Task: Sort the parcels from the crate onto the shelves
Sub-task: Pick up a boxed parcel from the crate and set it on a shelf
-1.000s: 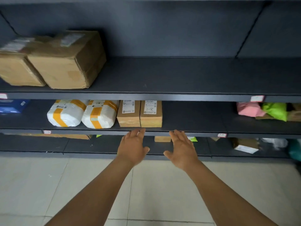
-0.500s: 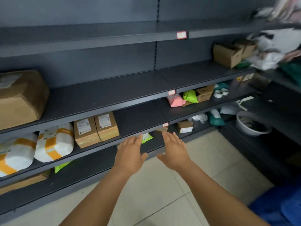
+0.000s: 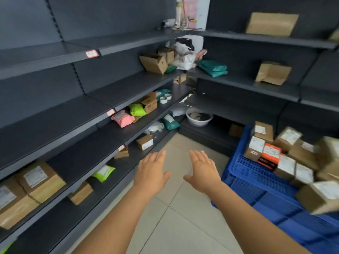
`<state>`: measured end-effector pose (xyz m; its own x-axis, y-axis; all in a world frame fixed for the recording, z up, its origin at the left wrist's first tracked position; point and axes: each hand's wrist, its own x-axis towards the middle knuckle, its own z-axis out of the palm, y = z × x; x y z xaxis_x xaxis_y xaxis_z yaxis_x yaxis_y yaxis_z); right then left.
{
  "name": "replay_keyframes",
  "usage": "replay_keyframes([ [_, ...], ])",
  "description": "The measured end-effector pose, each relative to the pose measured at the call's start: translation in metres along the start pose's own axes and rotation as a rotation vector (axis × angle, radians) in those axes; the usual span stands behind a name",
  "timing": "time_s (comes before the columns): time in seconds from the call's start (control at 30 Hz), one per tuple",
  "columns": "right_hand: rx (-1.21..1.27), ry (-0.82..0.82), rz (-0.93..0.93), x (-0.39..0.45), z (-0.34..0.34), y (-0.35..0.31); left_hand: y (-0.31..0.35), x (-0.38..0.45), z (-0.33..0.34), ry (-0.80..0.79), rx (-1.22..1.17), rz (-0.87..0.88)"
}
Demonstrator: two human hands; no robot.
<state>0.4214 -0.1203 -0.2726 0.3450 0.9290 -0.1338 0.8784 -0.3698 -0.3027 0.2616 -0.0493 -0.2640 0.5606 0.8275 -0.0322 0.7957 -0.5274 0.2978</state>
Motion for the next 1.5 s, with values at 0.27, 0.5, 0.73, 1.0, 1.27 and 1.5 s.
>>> replay_keyframes([
  [0.27, 0.048, 0.070, 0.200, -0.030, -0.033, 0.120, 0.123, 0.038, 0.037, -0.073, 0.001, 0.200],
  [0.5, 0.065, 0.071, 0.312, -0.050, -0.057, 0.243, 0.241, 0.066, 0.081, -0.134, 0.017, 0.268],
  [0.73, 0.084, 0.088, 0.361, -0.055, -0.078, 0.347, 0.336, 0.094, 0.123, -0.160, 0.048, 0.277],
  [1.0, 0.097, 0.051, 0.419, -0.032, -0.078, 0.415, 0.375, 0.140, 0.160, -0.231, 0.133, 0.250],
  [1.27, 0.129, 0.010, 0.499, 0.037, -0.076, 0.457, 0.394, 0.226, 0.192, -0.297, 0.149, 0.300],
  [1.5, 0.213, 0.004, 0.627, 0.118, -0.062, 0.488, 0.397, 0.317, 0.234, -0.403, 0.074, 0.303],
])
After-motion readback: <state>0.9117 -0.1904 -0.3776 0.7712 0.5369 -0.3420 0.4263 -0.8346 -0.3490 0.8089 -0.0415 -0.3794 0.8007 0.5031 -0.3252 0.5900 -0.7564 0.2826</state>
